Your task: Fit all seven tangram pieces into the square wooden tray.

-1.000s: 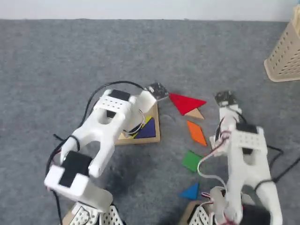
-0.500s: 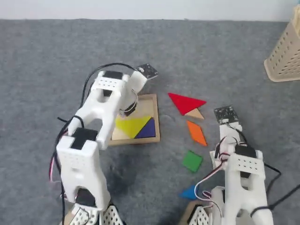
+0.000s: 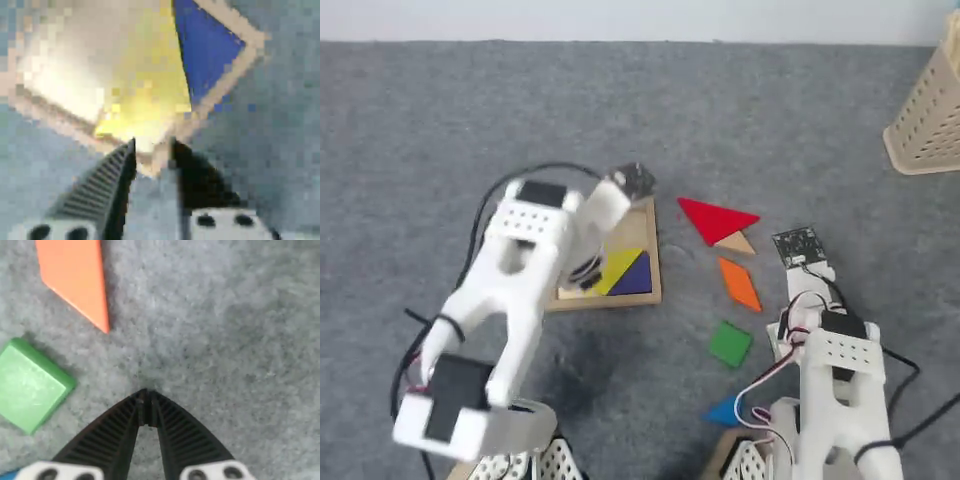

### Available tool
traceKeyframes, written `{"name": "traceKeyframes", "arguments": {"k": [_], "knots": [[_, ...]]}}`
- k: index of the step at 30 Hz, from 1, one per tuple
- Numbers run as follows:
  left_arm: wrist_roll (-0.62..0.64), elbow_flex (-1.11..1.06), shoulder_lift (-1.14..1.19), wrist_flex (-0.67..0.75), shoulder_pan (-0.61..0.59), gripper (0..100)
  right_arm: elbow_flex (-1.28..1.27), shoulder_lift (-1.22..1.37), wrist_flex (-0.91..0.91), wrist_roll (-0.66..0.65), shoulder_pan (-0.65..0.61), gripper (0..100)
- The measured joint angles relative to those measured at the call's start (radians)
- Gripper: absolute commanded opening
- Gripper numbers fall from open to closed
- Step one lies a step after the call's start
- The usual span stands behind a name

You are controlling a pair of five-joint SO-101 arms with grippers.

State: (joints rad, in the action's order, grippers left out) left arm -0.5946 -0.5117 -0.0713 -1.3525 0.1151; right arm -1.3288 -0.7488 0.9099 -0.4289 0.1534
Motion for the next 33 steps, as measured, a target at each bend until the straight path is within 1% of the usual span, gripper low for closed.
{"name": "traceKeyframes", "arguments": {"k": [4, 7, 11, 21, 33], "knots": [[-0.057, -0.144, -0.041, 0.130, 0.002, 22, 0.000, 0.000, 0.000, 0.000, -0.003, 1.7], [-0.066, -0.153, -0.038, 0.192, 0.002, 22, 0.000, 0.000, 0.000, 0.000, -0.003, 1.7], [-0.066, -0.153, 0.041, 0.281, 0.002, 22, 0.000, 0.000, 0.000, 0.000, -0.003, 1.7], [-0.074, 0.026, 0.229, 0.302, -0.034, 22, 0.000, 0.000, -0.002, 0.000, -0.002, 1.7], [-0.074, 0.267, 0.422, 0.301, -0.044, 22, 0.000, 0.000, -0.002, 0.000, -0.002, 1.7]]}}
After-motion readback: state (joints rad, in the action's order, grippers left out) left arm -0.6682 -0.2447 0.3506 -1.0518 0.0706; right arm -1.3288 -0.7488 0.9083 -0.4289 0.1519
